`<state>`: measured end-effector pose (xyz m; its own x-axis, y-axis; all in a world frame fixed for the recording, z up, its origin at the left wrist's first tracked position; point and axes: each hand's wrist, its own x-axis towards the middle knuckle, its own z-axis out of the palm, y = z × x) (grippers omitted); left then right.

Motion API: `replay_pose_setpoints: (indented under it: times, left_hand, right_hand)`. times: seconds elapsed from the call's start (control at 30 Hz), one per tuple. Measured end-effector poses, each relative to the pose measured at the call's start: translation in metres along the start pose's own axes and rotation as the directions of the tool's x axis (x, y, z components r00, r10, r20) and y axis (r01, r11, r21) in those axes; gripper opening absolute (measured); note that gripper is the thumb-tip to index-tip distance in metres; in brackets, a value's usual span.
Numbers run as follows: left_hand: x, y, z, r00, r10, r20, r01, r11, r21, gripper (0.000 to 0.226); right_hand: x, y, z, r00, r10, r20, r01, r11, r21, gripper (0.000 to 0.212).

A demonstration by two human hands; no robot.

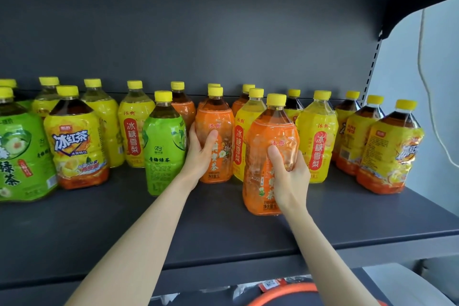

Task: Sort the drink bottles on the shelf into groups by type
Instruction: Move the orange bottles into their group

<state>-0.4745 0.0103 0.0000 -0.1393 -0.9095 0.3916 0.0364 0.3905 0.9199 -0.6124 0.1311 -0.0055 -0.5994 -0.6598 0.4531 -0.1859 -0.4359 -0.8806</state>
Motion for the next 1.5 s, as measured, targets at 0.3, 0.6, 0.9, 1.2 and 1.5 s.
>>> replay_pose_setpoints:
  times: [0.3,0.6,0.9,1.2,1.5]
  left_hand:
    - [0.005,-0.003,0.002,1.0,0.015,-0.021,-0.015,1.0,-0.008,0.063]
    - [-0.006,0.007,0.0,0.997,-0.076,-0.019,0.076,0.997,-0.003,0.079]
    - [-0.036,0.02,-0.012,0.993,-0.109,0.032,0.11,0.994,-0.01,0.063]
    - [-0.046,0.028,-0.016,0.971,-0.174,0.166,0.2,0.967,-0.156,0.055]
    - [-0.041,0.019,-0.018,0.985,-0.085,0.15,0.098,0.992,-0.077,0.087]
  right_hand:
    - [0.002,0.003,0.0,1.0,-0.007,0.014,0.007,1.0,-0.005,0.051]
    - [-0.001,-0.001,-0.002,0.999,-0.003,0.042,0.003,1.0,-0.005,0.056]
    - [-0.012,0.0,0.015,0.983,0.04,0.18,-0.03,0.998,-0.058,0.058]
    - [-0.018,0.001,0.058,0.922,0.094,0.375,-0.103,0.995,0.003,0.057]
    - [-0.008,0.001,0.059,0.854,0.135,0.502,-0.153,0.988,-0.005,0.054]
